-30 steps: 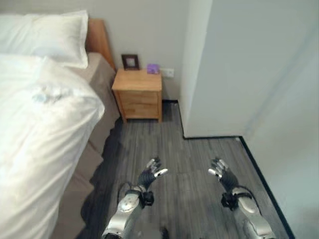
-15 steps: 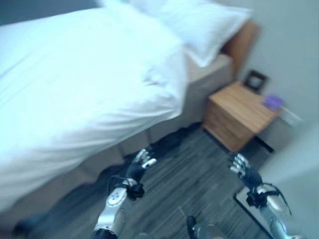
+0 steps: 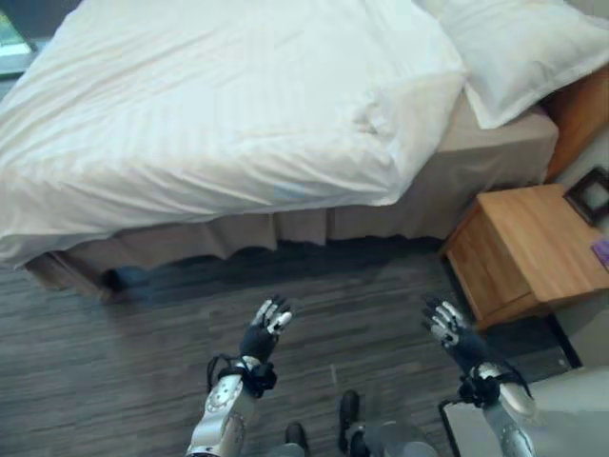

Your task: Making the bed.

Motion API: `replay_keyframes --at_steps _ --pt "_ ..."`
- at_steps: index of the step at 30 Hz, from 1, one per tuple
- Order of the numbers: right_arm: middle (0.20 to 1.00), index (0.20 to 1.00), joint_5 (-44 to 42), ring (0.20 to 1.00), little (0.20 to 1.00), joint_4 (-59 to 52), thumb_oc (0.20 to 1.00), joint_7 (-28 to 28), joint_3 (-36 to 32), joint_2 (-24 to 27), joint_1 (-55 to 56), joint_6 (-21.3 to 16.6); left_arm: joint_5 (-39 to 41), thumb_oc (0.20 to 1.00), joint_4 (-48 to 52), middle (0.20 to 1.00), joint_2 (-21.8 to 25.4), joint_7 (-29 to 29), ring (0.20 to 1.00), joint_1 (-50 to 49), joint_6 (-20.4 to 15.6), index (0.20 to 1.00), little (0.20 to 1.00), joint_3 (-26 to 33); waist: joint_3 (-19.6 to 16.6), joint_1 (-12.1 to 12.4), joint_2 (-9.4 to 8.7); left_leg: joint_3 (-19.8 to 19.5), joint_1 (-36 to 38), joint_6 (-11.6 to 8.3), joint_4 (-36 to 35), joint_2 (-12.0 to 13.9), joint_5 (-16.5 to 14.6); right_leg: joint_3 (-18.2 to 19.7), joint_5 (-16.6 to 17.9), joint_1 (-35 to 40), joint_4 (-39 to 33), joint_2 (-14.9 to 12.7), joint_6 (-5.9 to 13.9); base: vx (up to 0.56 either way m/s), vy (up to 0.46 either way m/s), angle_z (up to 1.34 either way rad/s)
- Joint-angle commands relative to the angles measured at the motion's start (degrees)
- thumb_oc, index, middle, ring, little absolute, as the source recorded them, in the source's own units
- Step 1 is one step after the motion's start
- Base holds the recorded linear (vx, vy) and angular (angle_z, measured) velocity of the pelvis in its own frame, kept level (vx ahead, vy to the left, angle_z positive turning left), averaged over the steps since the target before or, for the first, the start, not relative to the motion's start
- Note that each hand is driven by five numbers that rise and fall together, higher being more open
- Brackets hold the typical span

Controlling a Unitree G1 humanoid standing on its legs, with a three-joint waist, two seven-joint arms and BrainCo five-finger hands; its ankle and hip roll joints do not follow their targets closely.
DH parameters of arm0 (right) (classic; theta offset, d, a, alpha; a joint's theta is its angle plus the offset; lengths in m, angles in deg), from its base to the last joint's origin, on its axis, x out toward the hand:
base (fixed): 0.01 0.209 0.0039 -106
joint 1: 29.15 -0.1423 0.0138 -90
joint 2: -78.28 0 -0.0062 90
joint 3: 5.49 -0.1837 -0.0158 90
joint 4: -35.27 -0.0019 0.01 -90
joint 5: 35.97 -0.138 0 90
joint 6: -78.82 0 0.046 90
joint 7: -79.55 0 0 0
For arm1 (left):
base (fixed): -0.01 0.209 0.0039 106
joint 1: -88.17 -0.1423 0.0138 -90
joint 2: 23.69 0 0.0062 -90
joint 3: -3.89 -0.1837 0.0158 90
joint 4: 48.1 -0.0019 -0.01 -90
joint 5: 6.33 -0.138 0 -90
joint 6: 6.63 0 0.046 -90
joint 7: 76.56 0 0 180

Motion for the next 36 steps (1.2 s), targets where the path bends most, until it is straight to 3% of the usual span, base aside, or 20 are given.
replay_keyframes --at_steps 1,3,4,10,14,15,16,17,19,20,22,23,25,27,29,31,33,34,35,36 --pt "1.000 1.000 2.6 1.000 1.000 -4.0 1.000 -1.0 2.0 -1.0 1.7 -2.2 -1.5 1.000 -0.3 1.000 0.9 -1.3 1.000 -1.3 -2.8 1.000 1.000 1.9 -5.3 -0.7 -0.86 -2.0 -1.2 -0.67 -0.9 0.5 4.5 1.6 12.8 11.2 -19.0 -4.1 6.18 -0.05 0.075 -0.29" --pt "1.000 1.000 4.7 1.000 1.000 -4.3 1.000 -1.4 2.3 -0.8 1.3 -2.2 -1.7 1.000 -0.1 1.000 0.8 -1.9 1.000 -1.3 -3.3 1.000 1.000 2.4 -4.5 -0.8 -0.75 -2.1 -1.0 -0.37 -0.4 0.4 4.1 2.3 13.1 9.5 -16.5 -4.3 6.06 -0.06 0.037 -0.40" --pt "1.000 1.000 -0.7 1.000 1.000 6.1 1.000 -10.1 -4.1 -1.6 -2.4 -4.0 0.4 1.000 0.6 1.000 -0.2 -6.2 1.000 -1.5 -4.8 1.000 1.000 4.1 -2.3 -0.3 0.69 -1.0 -2.4 -0.54 -1.3 -1.1 4.0 0.1 11.5 6.8 -16.5 0.8 3.28 -0.03 0.014 -0.14" --pt "1.000 1.000 -1.4 1.000 1.000 7.5 1.000 -10.7 -3.0 -1.3 -5.2 -3.7 2.0 1.000 1.1 1.000 -1.7 -5.8 1.000 -3.1 -4.2 1.000 1.000 3.9 -4.0 0.0 0.68 -1.5 -1.6 0.01 -1.3 -1.8 3.5 1.4 12.4 9.3 -19.7 1.2 3.53 0.08 0.025 -0.04" --pt "1.000 1.000 -0.3 1.000 1.000 7.6 1.000 -9.6 -1.5 -0.4 -6.2 -2.8 3.3 1.000 1.5 1.000 -1.2 -5.9 1.000 -2.1 -4.5 1.000 1.000 4.9 -2.8 0.9 0.75 -2.6 -0.9 0.56 -1.3 -2.4 3.2 0.6 11.4 8.6 -16.5 0.2 3.79 0.00 0.057 -0.01" --pt "1.000 1.000 0.1 1.000 1.000 7.3 1.000 -9.7 -1.4 -0.4 -6.9 -2.8 2.8 1.000 1.5 1.000 -0.8 -6.7 1.000 -1.5 -4.8 1.000 1.000 5.4 -2.0 1.2 1.05 -2.2 -0.9 0.96 -1.3 -2.4 2.9 -0.9 11.2 6.9 -12.7 -0.5 4.14 -0.06 0.127 -0.07" --pt "1.000 1.000 0.5 1.000 1.000 6.8 1.000 -9.7 -1.5 -1.0 -7.0 -2.7 2.5 1.000 1.2 1.000 -0.3 -7.5 1.000 -0.8 -5.1 1.000 1.000 6.2 -1.1 1.9 1.89 -0.9 -0.4 2.10 -1.3 -2.4 1.6 -3.4 10.8 2.3 -2.0 -2.6 5.98 -0.06 0.127 -0.17" --pt "1.000 1.000 0.5 1.000 1.000 6.8 1.000 -9.7 -1.5 -1.0 -7.0 -2.7 2.5 1.000 1.2 1.000 -0.3 -7.5 1.000 -0.8 -5.1 1.000 1.000 6.2 -1.1 1.9 1.87 -0.9 -0.4 2.11 -1.3 -2.5 1.6 -3.3 10.8 2.3 -1.9 -2.7 5.98 0.01 0.142 -0.35" --pt "1.000 1.000 2.2 1.000 1.000 7.6 1.000 -10.7 -1.6 -2.4 -7.4 -2.6 1.5 1.000 0.1 1.000 0.9 -8.9 1.000 -0.3 -5.4 1.000 1.000 7.5 0.0 1.0 2.55 -0.1 2.6 2.26 -1.3 -2.4 -0.5 -5.1 15.8 -3.0 4.4 -7.0 8.81 0.14 0.053 -0.29" --pt "1.000 1.000 2.2 1.000 1.000 7.6 1.000 -10.7 -1.6 -2.4 -7.4 -2.6 1.5 1.000 0.1 1.000 0.9 -8.9 1.000 -0.3 -5.4 1.000 1.000 7.6 0.0 0.9 2.54 -0.1 2.6 2.26 -1.3 -2.4 -0.5 -5.1 15.7 -3.0 4.5 -7.0 8.83 0.24 -0.032 -0.09" --pt "1.000 1.000 1.3 1.000 1.000 7.2 1.000 -10.4 -2.5 -3.1 -6.8 -3.0 2.2 1.000 0.0 1.000 0.9 -8.4 1.000 -0.1 -5.6 1.000 1.000 8.2 -0.2 -0.5 2.92 -1.1 4.6 1.07 -1.3 -1.6 -1.4 -4.1 16.3 -4.0 -1.0 -8.1 7.93 0.36 -0.117 0.13" --pt "1.000 1.000 2.0 1.000 1.000 6.9 1.000 -10.6 -3.0 -2.7 -5.6 -3.4 2.5 1.000 -0.1 1.000 1.3 -7.7 1.000 -0.1 -5.4 1.000 1.000 8.0 -0.7 -2.5 2.86 -1.8 6.6 -0.47 -1.3 -0.7 -2.7 -2.6 18.3 -5.6 -9.2 -9.4 8.42 0.52 -0.203 0.22" --pt "1.000 1.000 1.4 1.000 1.000 7.6 1.000 -11.3 -3.6 -3.0 -5.1 -3.7 0.9 1.000 -1.0 1.000 2.2 -7.9 1.000 1.8 -5.3 1.000 1.000 6.9 -1.1 -4.5 2.87 -2.8 9.4 -1.86 -1.3 0.4 -3.8 0.5 20.7 -7.4 -15.3 -9.5 9.29 0.45 -0.192 0.34" --pt "1.000 1.000 1.4 1.000 1.000 7.2 1.000 -11.5 -4.0 -3.0 -4.6 -4.0 0.3 1.000 -1.4 1.000 2.7 -7.9 1.000 4.6 -5.7 1.000 1.000 5.4 -1.5 -6.7 2.98 -3.9 13.5 -3.57 -1.3 2.3 -4.8 3.1 22.5 -10.3 -19.6 -10.2 10.38 0.47 -0.249 0.54" --pt "1.000 1.000 2.0 1.000 1.000 6.0 1.000 -11.3 -4.1 -2.6 -3.5 -3.9 0.0 1.000 -1.5 1.000 2.6 -7.6 1.000 5.3 -5.8 1.000 1.000 4.2 -1.7 -7.7 3.15 -4.7 15.5 -4.18 -1.3 3.3 -5.2 3.6 22.5 -10.7 -18.6 -10.3 10.83 0.54 -0.338 0.13" --pt "1.000 1.000 1.5 1.000 1.000 6.3 1.000 -11.2 -3.9 -2.3 -3.7 -3.8 0.8 1.000 -2.5 1.000 1.4 -7.0 1.000 6.2 -5.1 1.000 1.000 2.2 -3.0 -7.9 3.22 -6.0 16.2 -6.38 3.5 6.3 1.5 1.2 21.9 -9.1 -14.9 -8.6 9.52 0.63 -0.477 0.50" --pt "1.000 1.000 2.0 1.000 1.000 8.0 1.000 -11.5 -2.0 -1.1 -5.3 -3.6 2.5 1.000 -2.9 1.000 0.3 -7.5 1.000 6.2 -4.7 1.000 1.000 1.5 -3.6 -8.0 3.10 -6.8 11.5 -7.05 18.9 9.6 12.8 0.7 19.2 -6.8 -11.7 -6.0 6.18 0.40 -0.382 0.40" --pt "1.000 1.000 2.0 1.000 1.000 8.0 1.000 -11.5 -2.0 -1.1 -5.3 -3.6 2.5 1.000 -2.9 1.000 0.3 -7.5 1.000 6.2 -4.7 1.000 1.000 1.5 -3.7 -8.1 3.03 -6.9 11.3 -7.05 18.9 9.5 12.9 0.7 19.3 -6.8 -11.8 -6.1 6.17 0.50 -0.646 -0.05" --pt "1.000 1.000 0.0 1.000 1.000 6.7 1.000 -11.6 -1.1 -0.3 -6.0 -4.4 5.7 1.000 -1.6 1.000 -0.6 -6.9 1.000 6.1 -3.9 1.000 1.000 1.0 -2.8 -6.9 0.84 -2.6 3.1 -5.77 34.4 13.8 17.4 -0.5 15.8 -0.8 -12.4 -4.0 1.85 0.49 -0.651 -0.28" --pt "1.000 1.000 0.0 1.000 1.000 6.3 1.000 -10.9 -0.5 0.0 -5.9 -4.3 5.1 1.000 -1.8 1.000 -0.7 -6.5 1.000 6.2 -3.7 1.000 1.000 0.1 -2.3 -5.6 -0.45 -2.2 0.9 -4.72 38.8 13.2 15.6 -0.5 14.7 2.0 -13.5 -3.2 0.80 0.63 -0.784 -0.17"
